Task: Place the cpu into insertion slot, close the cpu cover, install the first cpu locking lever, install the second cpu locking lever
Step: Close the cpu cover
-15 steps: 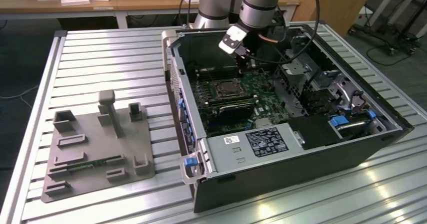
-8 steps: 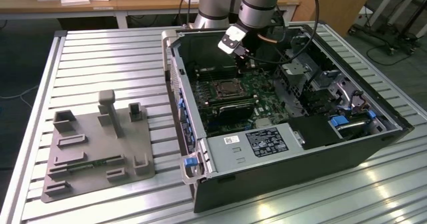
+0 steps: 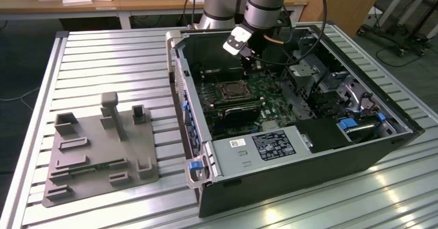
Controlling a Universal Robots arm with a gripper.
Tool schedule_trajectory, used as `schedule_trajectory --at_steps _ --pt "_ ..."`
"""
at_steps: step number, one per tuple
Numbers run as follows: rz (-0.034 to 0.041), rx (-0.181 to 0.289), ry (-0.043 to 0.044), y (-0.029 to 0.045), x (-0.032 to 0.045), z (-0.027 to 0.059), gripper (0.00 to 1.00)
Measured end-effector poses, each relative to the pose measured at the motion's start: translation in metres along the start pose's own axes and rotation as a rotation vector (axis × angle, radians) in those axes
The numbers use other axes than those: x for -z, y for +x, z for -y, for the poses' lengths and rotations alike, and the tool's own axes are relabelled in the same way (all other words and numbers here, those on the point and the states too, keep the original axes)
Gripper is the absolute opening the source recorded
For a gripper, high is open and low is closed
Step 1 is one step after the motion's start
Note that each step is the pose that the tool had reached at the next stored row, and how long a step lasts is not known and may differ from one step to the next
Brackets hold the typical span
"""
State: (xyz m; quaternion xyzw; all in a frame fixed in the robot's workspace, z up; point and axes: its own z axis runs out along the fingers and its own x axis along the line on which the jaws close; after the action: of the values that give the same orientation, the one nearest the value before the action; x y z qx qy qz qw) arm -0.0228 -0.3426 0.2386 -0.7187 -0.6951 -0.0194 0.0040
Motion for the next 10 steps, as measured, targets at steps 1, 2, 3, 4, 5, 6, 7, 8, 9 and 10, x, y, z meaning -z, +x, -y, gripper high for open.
schedule_trajectory --at_steps 1,2,3,4,5,6,7,8,9,10 --pt "0.0 0.0 -0.0001 0.0 0.0 0.0006 0.1" --pt "0.0 0.0 0.0 0.0 0.0 0.0011 0.1" --pt "0.0 0.0 0.0 0.0 0.0 0.0012 0.1" --pt "0.0 0.0 0.0 0.0 0.0 0.0012 0.1" --pt "0.0 0.0 0.0 0.0 0.0 0.0012 0.1" --pt "0.0 0.0 0.0 0.0 0.0 0.0012 0.1" --pt "0.0 0.0 0.0 0.0 0.0 0.0012 0.1" --pt "0.0 0.0 0.0 0.0 0.0 0.0012 0.1" --pt "0.0 0.0 0.0 0.0 0.0 0.0013 0.1" --pt "0.0 0.0 0.0 0.0 0.0 0.0013 0.1"
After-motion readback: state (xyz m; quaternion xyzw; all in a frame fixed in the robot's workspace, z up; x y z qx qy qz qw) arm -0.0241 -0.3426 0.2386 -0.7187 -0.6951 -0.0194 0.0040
